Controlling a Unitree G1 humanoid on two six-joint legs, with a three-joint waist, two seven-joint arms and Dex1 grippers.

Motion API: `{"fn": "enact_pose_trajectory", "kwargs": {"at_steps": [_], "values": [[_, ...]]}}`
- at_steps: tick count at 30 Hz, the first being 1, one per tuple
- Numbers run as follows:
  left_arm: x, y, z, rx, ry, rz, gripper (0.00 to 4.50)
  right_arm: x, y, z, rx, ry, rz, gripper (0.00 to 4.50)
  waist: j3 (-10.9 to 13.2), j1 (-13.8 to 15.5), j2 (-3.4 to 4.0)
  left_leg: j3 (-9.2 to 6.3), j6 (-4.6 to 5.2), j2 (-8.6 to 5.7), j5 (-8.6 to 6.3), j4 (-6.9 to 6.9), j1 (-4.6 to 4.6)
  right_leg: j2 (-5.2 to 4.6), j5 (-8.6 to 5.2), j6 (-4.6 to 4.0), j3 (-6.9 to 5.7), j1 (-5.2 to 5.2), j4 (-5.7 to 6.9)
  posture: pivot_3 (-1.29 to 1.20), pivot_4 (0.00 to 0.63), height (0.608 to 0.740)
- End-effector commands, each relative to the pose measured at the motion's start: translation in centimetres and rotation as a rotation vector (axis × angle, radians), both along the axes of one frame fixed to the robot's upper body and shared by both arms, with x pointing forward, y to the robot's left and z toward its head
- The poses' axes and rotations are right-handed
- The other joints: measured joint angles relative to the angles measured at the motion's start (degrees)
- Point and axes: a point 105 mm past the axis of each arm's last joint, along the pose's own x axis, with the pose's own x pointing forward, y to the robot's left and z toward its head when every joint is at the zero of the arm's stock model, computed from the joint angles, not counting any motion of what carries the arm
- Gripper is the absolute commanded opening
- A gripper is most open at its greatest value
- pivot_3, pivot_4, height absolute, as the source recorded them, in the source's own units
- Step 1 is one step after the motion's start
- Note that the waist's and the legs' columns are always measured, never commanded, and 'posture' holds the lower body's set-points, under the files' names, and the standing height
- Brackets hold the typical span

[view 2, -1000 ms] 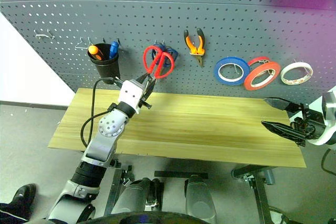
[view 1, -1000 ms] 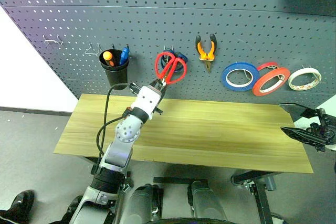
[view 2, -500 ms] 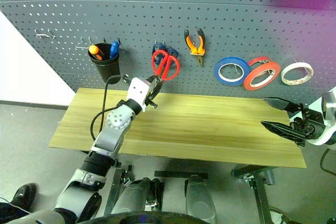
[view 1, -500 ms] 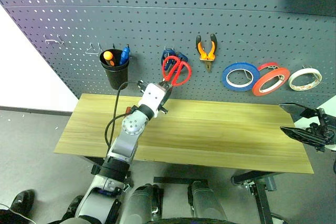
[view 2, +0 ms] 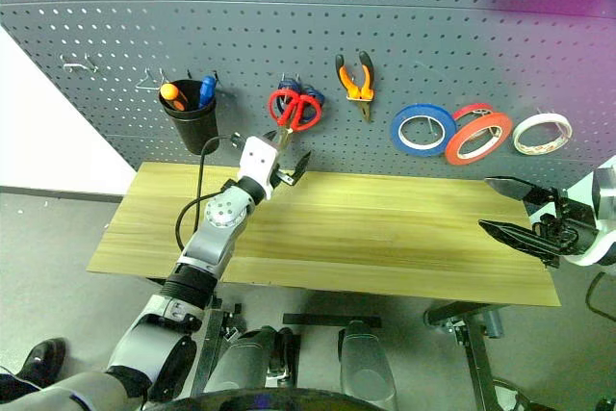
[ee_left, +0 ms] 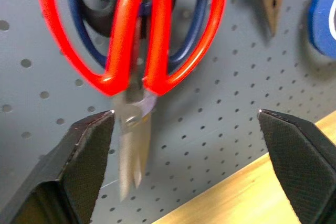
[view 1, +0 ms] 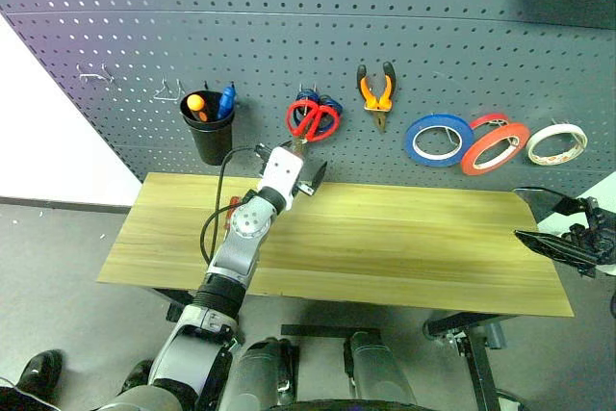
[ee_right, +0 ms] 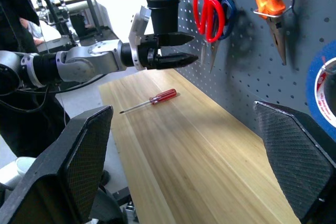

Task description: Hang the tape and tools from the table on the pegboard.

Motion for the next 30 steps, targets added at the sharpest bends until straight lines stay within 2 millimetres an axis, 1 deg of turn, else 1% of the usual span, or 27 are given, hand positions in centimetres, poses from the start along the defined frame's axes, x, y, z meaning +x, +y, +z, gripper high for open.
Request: {"fn": "enact_pose_trajectory", "kwargs": {"at_steps": [1,3,6,8,11,13,16,18,20,21,23,26,27,30], "values": [[-1.3,0.1,0.8,0.022,-0.056,-0.039,4.44,-0.2,0.1,1.5,0.003,-0.065,0.013,4.50,0.0,-0.1,0.01,0.00,0.00,0.00,0.00,-0.01,0.00,0.00,0.00,0.00,0.00,0.00,0.00,-0.24,0.121,0.740],[-2.1,0.6,0.3,0.058,-0.057,-0.042,4.44,-0.2,0.3,1.7,0.011,-0.070,0.026,4.50,0.0,0.0,0.02,0.00,0.00,0.00,0.00,-0.03,0.01,-0.01,0.00,-0.01,0.01,-0.01,0.00,-0.24,0.119,0.740],[-2.9,1.4,-0.6,0.060,-0.009,-0.049,4.44,-0.3,1.0,1.8,0.016,-0.081,0.057,4.50,0.0,0.0,0.03,0.00,0.00,0.00,0.00,-0.03,0.01,-0.02,-0.01,-0.04,0.01,-0.01,0.00,-0.23,0.115,0.740],[-3.3,2.3,-1.2,0.074,0.013,-0.041,4.44,-0.3,1.3,2.0,0.021,-0.092,0.073,4.50,0.0,0.0,0.04,0.00,0.00,0.00,0.00,-0.01,0.01,-0.03,-0.05,-0.22,0.02,-0.01,0.00,-0.23,0.115,0.740],[-3.3,3.8,-2.0,0.104,0.034,0.005,4.44,-0.3,1.7,2.0,0.027,-0.094,0.092,4.50,0.0,0.1,0.05,0.00,0.00,0.00,0.00,0.01,0.01,-0.04,0.00,-0.24,0.01,0.01,0.00,-0.22,0.111,0.740],[-3.5,4.4,-2.9,0.103,0.081,0.002,4.44,-0.2,1.9,2.0,0.030,-0.091,0.103,4.50,-0.1,0.1,0.10,0.00,0.00,0.00,0.00,0.01,0.01,-0.04,0.02,-0.24,0.01,0.01,0.00,-0.21,0.109,0.740],[-3.3,6.2,-4.6,0.082,0.175,0.074,4.44,-0.2,2.3,2.0,0.059,-0.094,0.130,4.50,-0.1,0.1,0.15,0.00,0.00,0.00,0.00,0.01,0.01,-0.03,0.02,-0.24,0.01,0.00,0.00,-0.21,0.108,0.740],[-3.5,7.7,-6.6,0.094,0.273,0.126,4.44,-0.4,2.5,2.1,0.081,-0.073,0.151,4.50,-0.1,0.1,0.16,0.00,0.00,0.00,0.00,0.01,0.01,-0.02,0.02,-0.24,0.01,0.00,0.00,-0.20,0.108,0.740],[-3.7,8.5,-7.5,0.111,0.312,0.160,4.44,-0.4,2.5,2.1,0.085,-0.068,0.155,4.50,-0.2,0.1,0.20,0.00,0.00,0.01,0.00,0.01,0.02,-0.02,0.03,-0.23,0.01,0.00,0.01,-0.20,0.110,0.740],[-3.7,9.1,-7.8,0.088,0.351,0.182,4.44,-0.4,2.3,1.9,0.072,-0.074,0.145,4.50,-0.2,0.1,0.20,0.00,0.00,0.01,0.00,0.01,0.02,-0.02,0.03,-0.23,0.02,0.00,0.01,-0.20,0.113,0.740],[-3.5,10.3,-8.0,0.074,0.392,0.238,4.44,-0.4,1.7,1.9,0.066,-0.073,0.121,4.50,-0.1,0.2,0.19,0.00,0.00,0.00,0.00,0.02,0.02,-0.03,0.03,-0.23,0.02,0.00,0.01,-0.20,0.115,0.740],[-3.3,10.5,-7.8,0.096,0.383,0.233,4.44,-0.5,1.2,1.4,0.027,-0.063,0.104,4.50,-0.1,0.3,0.19,0.00,0.00,0.00,0.00,0.04,0.01,-0.05,0.03,-0.23,0.00,0.01,0.01,-0.20,0.116,0.740],[-3.2,10.8,-7.9,0.116,0.379,0.257,4.44,-0.6,1.2,1.3,0.022,-0.062,0.102,4.50,-0.1,0.2,0.18,0.00,0.00,0.00,0.00,0.04,0.01,-0.05,0.02,-0.23,0.01,0.02,0.00,-0.20,0.116,0.740],[-2.9,12.1,-8.7,0.096,0.448,0.334,4.44,-0.8,0.7,1.5,0.014,-0.053,0.088,4.50,-0.1,0.2,0.18,0.00,0.00,0.00,0.00,0.03,0.01,-0.05,0.02,-0.23,0.01,0.02,0.00,-0.21,0.126,0.740]]}}
